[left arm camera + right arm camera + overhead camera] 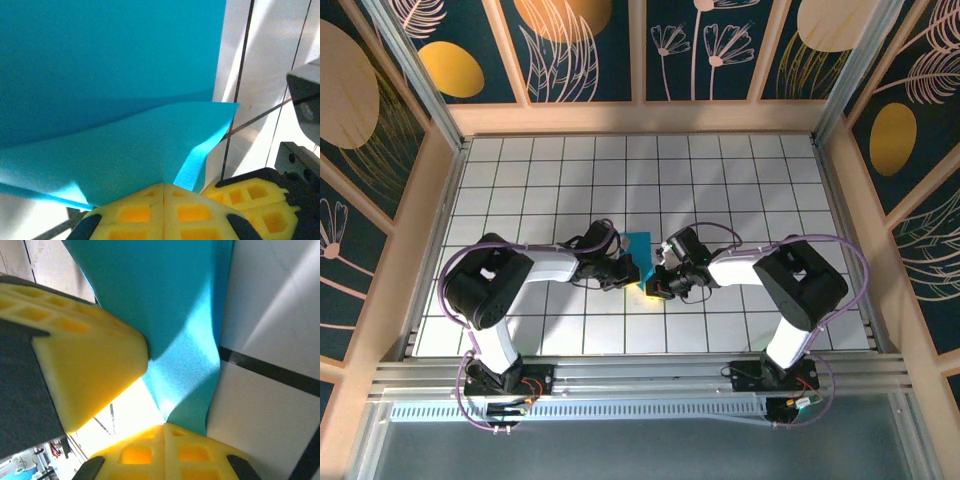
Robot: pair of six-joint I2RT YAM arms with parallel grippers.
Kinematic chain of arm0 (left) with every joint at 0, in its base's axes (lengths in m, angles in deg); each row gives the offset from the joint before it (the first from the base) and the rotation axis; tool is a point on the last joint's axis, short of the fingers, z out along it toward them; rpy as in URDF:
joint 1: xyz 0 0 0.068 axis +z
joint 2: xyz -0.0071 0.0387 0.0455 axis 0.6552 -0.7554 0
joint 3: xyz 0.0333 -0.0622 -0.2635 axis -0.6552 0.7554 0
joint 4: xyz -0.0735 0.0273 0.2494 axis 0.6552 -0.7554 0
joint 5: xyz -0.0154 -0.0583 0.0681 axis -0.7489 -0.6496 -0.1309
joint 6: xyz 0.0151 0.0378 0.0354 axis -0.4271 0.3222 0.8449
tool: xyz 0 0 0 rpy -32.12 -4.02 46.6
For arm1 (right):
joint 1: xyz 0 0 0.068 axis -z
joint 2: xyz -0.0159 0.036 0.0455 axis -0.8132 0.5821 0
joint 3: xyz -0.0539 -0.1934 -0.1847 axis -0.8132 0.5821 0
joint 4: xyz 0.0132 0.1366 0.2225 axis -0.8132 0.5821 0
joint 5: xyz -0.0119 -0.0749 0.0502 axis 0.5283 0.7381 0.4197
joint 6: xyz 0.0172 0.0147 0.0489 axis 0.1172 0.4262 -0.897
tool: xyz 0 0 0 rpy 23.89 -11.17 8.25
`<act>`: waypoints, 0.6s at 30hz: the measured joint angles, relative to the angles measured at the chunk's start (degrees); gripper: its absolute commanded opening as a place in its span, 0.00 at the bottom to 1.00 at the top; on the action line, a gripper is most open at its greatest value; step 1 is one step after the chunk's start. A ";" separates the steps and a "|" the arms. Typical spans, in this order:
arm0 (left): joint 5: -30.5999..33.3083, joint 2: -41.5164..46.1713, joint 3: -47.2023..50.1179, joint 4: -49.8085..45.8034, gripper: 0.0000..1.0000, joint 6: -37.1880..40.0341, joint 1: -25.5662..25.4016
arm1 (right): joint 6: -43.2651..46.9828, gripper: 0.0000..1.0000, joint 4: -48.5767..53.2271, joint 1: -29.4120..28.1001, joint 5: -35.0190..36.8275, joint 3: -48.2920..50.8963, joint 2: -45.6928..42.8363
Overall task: Fold a paper plane with a square sheet of paper (fold left side to right side)
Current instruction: Third fold the triangle at the center of the table.
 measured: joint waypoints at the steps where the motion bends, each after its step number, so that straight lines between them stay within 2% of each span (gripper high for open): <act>1: 0.07 0.02 0.02 0.00 0.07 0.00 0.50 | 0.02 0.00 -0.04 0.00 -0.04 0.00 0.04; 18: 1.29 1.11 1.29 0.44 0.07 2.23 8.96 | 0.02 0.00 -0.52 0.00 -0.15 -0.02 0.22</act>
